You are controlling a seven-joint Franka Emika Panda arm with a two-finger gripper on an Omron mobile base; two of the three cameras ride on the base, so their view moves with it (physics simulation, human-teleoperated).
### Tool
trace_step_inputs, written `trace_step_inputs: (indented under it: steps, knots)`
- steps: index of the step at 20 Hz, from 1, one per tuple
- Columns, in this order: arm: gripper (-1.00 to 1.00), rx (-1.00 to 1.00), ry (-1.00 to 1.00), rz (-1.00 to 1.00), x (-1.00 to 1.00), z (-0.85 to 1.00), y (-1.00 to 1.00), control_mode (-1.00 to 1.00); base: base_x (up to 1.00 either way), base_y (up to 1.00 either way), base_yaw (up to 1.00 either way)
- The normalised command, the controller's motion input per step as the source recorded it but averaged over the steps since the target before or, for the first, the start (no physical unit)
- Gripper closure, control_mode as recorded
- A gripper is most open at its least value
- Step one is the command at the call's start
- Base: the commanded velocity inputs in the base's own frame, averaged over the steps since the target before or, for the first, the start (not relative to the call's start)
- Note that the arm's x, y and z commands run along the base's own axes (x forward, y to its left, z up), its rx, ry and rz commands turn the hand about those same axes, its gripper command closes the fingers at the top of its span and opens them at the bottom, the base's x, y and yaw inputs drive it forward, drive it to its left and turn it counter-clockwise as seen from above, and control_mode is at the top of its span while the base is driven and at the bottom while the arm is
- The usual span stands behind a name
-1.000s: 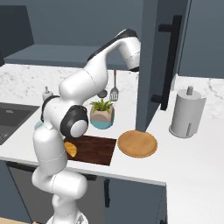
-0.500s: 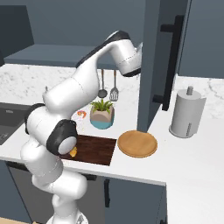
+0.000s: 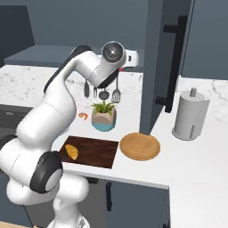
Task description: From the different types of pastries on the counter, select a croissant and place it on the cutting board. Then retrieve a jar of jam from the cabinet and place it alongside the croissant on the cutting board.
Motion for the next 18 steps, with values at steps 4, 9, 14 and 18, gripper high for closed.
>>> trace_step_inputs:
  steps: [4,9,14,18]
  knots:
    - [1.00,-0.10,0.04,0.30,-0.77,-0.71,0.23,-1.00,0.00,0.00,0.00]
    - [1.00,-0.01,0.03,0.46,-0.73,-0.99,0.00,-1.00,0.00,0.00,0.00]
    - [1.00,-0.14,0.12,0.45,-0.18,-1.00,0.12,-1.00,0.00,0.00,0.00]
    - [1.00,-0.05,0.03,0.34,0.00,-1.00,0.29,-1.00,0.00,0.00,0.00]
